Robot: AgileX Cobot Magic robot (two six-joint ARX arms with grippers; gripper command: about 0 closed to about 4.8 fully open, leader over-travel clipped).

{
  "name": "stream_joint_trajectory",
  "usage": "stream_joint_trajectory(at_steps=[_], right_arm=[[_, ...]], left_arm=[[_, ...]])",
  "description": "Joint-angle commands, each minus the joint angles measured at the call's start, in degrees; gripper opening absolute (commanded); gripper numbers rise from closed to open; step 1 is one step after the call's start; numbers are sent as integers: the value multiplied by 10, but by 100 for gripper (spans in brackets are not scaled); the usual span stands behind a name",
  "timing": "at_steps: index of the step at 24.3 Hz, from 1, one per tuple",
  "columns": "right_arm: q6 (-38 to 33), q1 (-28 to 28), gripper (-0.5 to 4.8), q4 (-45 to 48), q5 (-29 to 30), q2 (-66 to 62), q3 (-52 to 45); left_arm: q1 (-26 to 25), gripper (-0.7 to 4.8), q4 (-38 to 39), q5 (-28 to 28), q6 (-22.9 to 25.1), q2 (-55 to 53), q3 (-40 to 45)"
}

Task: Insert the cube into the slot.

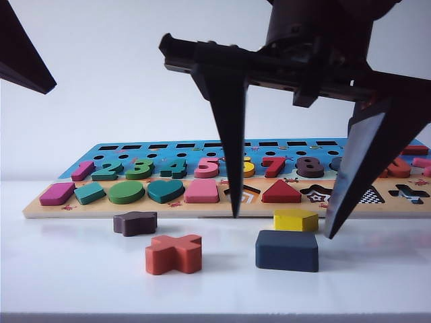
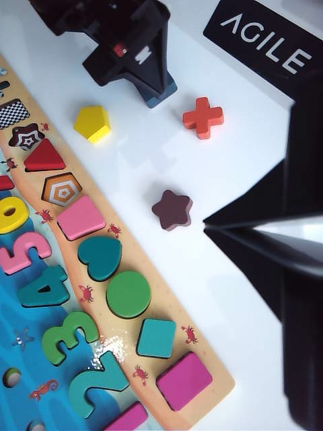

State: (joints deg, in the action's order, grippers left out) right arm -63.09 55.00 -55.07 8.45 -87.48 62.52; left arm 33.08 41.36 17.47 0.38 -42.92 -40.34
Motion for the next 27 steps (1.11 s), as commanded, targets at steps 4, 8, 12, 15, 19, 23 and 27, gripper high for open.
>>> stream_joint_trajectory(at_steps=[4,8,12,15,19,23,27], right_arm=[[-12,1,304,-7,-10,-1,1],[-17,1,301,-5,-11,-8,1],[-19,2,295,-4,-10,-11,1],[-19,1,281,-4,-10,-16,1],[-20,3,259,-4,-10,-19,1],[-21,8,247,-3,-10,-23,1],[-20,8,226,-3,-10,-28,1]], left_arm=[[-1,10,-8,-1,0,0,-3],[-1,10,-8,-1,0,0,-3],[-1,10,-8,-1,0,0,-3],[-1,10,-8,-1,0,0,-3],[-1,10,-8,-1,0,0,-3],[-1,10,-8,-1,0,0,-3],[-1,10,-9,-1,0,0,-3]])
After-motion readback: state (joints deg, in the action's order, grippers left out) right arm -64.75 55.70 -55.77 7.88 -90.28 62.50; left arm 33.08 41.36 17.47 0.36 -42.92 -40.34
